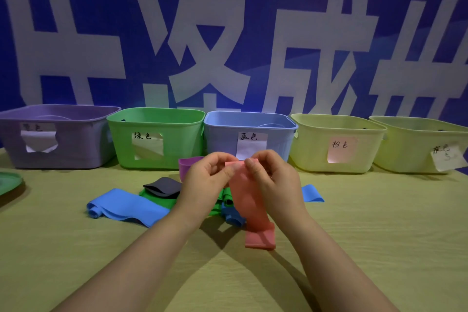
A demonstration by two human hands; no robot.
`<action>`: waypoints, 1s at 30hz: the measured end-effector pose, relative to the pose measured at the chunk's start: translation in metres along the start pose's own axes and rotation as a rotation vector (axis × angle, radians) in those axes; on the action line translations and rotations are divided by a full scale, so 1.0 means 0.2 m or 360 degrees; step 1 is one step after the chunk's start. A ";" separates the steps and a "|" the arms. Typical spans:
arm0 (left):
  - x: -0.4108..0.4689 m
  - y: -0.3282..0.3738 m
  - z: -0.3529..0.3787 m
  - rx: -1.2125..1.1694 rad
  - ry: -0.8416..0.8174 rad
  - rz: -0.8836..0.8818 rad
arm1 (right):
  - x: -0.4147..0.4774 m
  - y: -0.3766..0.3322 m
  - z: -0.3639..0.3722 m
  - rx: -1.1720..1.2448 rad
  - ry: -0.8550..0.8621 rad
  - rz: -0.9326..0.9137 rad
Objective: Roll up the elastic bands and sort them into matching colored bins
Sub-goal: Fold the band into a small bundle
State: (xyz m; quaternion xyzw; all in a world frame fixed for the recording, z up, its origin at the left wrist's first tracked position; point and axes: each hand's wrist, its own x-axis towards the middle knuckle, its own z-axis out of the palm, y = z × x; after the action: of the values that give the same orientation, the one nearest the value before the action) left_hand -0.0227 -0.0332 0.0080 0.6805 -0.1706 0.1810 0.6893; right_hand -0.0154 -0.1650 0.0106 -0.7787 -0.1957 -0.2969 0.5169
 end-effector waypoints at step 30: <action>0.00 -0.01 0.00 0.0220 0.0006 0.0026 | 0.00 0.00 0.00 0.0123 -0.0109 0.0131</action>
State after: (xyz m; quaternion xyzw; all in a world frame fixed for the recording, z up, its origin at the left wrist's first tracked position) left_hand -0.0208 -0.0335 0.0058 0.7247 -0.1620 0.1992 0.6394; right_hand -0.0149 -0.1656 0.0100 -0.7752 -0.1925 -0.2409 0.5514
